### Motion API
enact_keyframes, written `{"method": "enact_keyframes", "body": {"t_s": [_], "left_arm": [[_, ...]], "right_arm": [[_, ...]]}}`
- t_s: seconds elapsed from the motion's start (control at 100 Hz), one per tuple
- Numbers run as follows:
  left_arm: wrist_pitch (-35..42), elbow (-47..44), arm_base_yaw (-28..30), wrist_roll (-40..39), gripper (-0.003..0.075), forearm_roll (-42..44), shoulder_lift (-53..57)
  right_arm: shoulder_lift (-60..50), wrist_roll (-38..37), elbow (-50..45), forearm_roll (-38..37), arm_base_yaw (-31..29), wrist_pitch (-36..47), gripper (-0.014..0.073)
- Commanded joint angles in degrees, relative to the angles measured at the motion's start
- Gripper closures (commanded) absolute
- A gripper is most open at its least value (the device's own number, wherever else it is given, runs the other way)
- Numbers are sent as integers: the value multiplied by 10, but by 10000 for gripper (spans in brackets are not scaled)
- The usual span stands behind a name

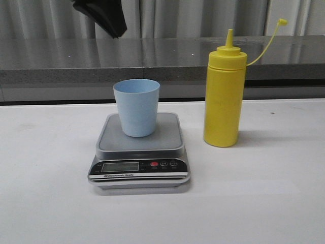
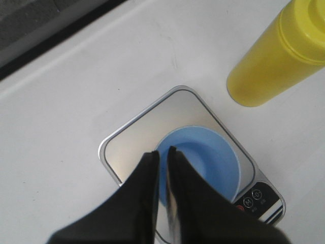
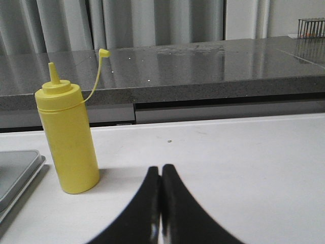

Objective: Pour seasoning into cup on scale with both arms
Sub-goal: 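Open the left gripper and raise it away from the cup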

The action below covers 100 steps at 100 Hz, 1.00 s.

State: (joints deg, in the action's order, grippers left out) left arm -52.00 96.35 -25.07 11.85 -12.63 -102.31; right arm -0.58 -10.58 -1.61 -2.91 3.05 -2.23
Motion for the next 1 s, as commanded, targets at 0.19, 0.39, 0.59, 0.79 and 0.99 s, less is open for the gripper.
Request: {"method": "enact_keyframes", "body": {"t_s": [0.19, 0.39, 0.59, 0.79, 0.99], "left_arm": [[28, -45, 13, -6, 710, 2, 116], [60, -129, 30, -6, 710, 4, 197], [98, -234, 62, -7, 710, 4, 296], [119, -335, 102, -7, 710, 4, 395], [156, -440, 124, -7, 710, 4, 511]], "right_arm": [[-8, 2, 1, -3, -2, 46, 661], [-8, 2, 1, -3, -2, 46, 661], [-8, 2, 1, -3, -2, 46, 661], [-8, 2, 1, -3, -2, 50, 661], [-8, 2, 1, -3, -2, 70, 661]]}}
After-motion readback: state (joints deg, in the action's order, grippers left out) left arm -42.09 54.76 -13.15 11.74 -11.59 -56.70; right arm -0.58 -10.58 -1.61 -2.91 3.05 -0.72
